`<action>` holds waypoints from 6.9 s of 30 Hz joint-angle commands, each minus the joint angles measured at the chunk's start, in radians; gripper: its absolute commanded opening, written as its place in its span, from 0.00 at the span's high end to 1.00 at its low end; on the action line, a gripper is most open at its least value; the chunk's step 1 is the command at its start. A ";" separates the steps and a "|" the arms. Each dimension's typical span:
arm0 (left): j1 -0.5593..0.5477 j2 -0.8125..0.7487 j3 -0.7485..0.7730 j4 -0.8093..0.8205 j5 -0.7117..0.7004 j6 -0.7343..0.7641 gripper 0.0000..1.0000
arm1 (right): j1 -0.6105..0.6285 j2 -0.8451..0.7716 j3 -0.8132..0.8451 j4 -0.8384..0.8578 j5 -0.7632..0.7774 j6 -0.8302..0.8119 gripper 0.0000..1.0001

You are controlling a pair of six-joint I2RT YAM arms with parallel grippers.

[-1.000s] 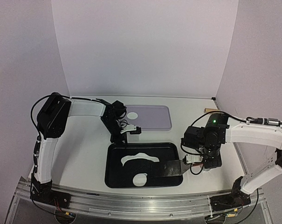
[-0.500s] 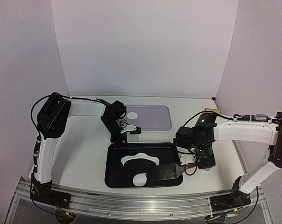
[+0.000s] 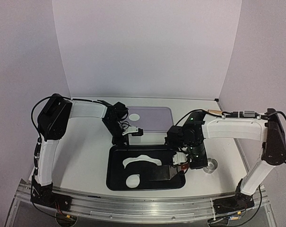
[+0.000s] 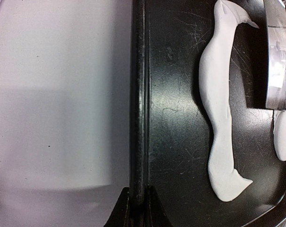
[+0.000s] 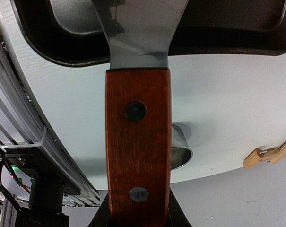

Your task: Roll out the dumpling wrappers from the dough

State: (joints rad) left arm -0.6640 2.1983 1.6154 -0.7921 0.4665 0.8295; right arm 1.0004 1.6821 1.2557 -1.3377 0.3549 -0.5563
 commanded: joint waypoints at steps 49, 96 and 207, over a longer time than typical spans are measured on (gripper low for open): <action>0.001 -0.025 0.018 0.064 -0.056 0.025 1.00 | 0.096 0.277 0.338 -0.242 -0.165 0.199 1.00; 0.001 -0.008 0.037 0.047 -0.011 0.043 1.00 | 0.050 0.049 0.049 0.167 -0.444 0.106 1.00; 0.290 -0.225 0.055 -0.091 0.202 -0.079 0.54 | -0.502 0.535 0.699 0.221 0.535 -0.129 1.00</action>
State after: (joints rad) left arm -0.3786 2.0262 1.6718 -0.8887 0.6375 0.7512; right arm 0.4965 2.2172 1.9549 -1.1418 0.7837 -0.6684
